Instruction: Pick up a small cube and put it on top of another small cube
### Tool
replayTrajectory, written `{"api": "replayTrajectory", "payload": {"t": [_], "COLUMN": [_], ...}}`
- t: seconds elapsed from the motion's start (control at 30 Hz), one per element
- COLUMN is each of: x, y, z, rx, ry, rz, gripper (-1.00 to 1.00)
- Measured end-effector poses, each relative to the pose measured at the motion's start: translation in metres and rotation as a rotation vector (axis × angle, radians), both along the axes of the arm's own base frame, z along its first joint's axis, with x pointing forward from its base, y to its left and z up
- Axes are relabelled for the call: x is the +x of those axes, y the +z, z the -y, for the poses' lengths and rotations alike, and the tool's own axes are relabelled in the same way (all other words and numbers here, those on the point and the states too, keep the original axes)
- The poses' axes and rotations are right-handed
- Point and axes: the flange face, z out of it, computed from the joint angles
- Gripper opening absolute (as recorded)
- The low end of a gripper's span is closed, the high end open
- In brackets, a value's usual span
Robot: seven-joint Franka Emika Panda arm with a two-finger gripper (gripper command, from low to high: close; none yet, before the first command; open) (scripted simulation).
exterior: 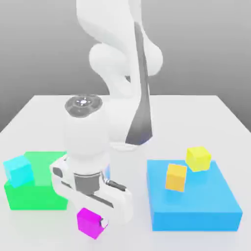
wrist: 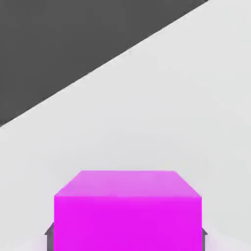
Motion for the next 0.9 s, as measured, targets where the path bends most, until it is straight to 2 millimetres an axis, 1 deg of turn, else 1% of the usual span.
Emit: {"api": "replayTrajectory", "payload": {"t": [0.13,0.2,0.3,0.4,0.57,0.6,0.63,0.7,0.73,0.9], "x": [-0.014,-0.026,-0.046,-0.068,-0.107,-0.111,-0.113,-0.115,-0.115,-0.115], "y": [0.033,0.048,0.072,0.094,0.130,0.126,0.116,0.091,0.079,0.079], "z": [0.050,0.081,0.117,0.147,0.185,0.189,0.191,0.193,0.192,0.192], "rx": [0.003,0.004,0.006,0.006,0.003,0.002,0.001,0.000,0.001,0.001], "ry": [-0.295,-0.461,-0.691,-0.915,-1.272,-1.309,-1.328,-1.342,-1.343,-1.343], "rz": [0.002,0.003,0.003,0.003,0.001,0.001,0.001,0.000,0.001,0.001], "gripper": [-1.00,-1.00,-1.00,-1.00,-1.00,-1.00,-1.00,-1.00,1.00,1.00]}}
